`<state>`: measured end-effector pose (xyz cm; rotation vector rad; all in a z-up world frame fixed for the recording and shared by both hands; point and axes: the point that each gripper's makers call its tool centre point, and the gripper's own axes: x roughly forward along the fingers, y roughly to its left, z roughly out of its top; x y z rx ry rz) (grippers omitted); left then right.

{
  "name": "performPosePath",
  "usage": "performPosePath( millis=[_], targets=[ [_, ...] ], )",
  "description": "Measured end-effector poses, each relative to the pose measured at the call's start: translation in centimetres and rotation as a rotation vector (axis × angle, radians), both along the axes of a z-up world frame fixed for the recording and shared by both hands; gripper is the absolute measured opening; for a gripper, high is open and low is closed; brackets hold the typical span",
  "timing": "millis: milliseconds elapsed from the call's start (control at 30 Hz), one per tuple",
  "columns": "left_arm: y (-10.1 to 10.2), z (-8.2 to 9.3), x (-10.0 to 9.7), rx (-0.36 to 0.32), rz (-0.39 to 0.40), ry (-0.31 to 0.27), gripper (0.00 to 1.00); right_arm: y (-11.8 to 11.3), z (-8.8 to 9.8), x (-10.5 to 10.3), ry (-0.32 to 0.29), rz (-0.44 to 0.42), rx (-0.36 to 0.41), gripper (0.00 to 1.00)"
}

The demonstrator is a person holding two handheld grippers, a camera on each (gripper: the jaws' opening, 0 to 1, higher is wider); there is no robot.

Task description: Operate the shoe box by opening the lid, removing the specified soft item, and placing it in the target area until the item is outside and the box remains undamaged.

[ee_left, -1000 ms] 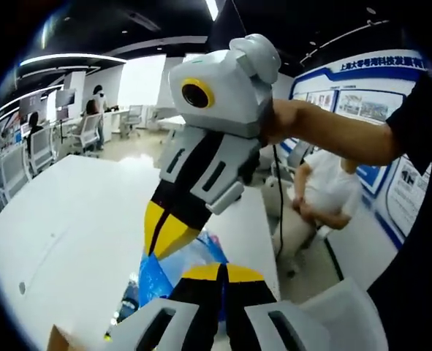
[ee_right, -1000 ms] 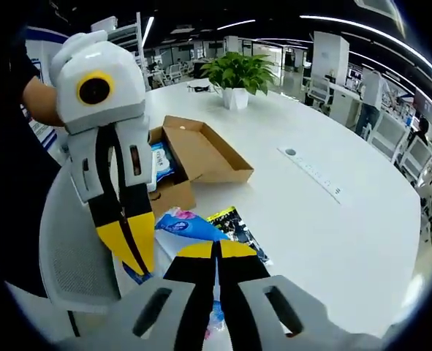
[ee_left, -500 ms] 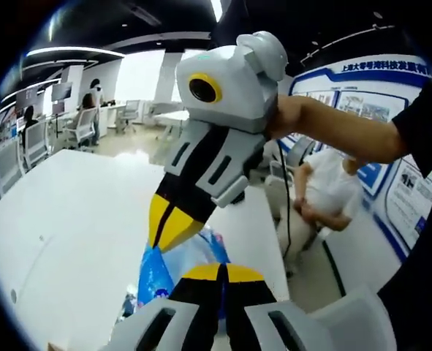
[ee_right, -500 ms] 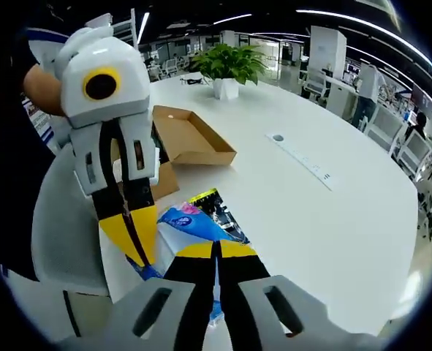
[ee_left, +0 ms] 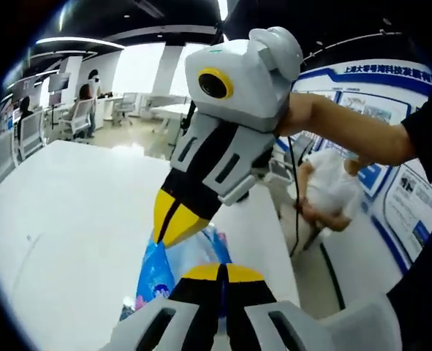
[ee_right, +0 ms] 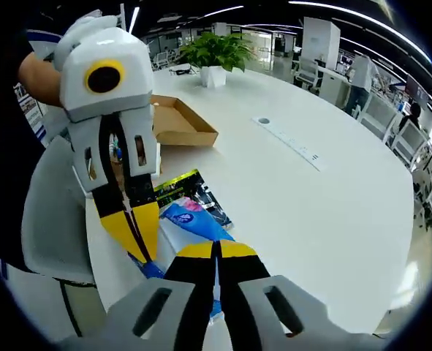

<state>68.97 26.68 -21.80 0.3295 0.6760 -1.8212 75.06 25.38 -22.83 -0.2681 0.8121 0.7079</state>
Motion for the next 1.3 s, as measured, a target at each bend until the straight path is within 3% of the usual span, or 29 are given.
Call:
performPosePath(
  millis=[633,867,1000,1300],
  targets=[
    [-3.8,-4.0,-0.2,0.063,-0.029,0.023,0.0,-4.5,-3.8,-0.6,0.043,-0.077,-0.06,0.0],
    [-4.9,-5.5,0.1,0.084,-0.022,0.039,0.0,-5.2,-5.0,-0.1,0.05,-0.1,-0.085,0.0],
    [-5.1,-6.2,0.1,0.096,-0.021,0.039,0.0,-5.2,-6.3,0.0,0.07,-0.087,-0.108,0.0],
    [-5.1,-6.8,0.2,0.097,-0.013,0.016,0.0,-5.8,-6.6,0.4,0.064,-0.085,-0.127,0.0]
  ],
)
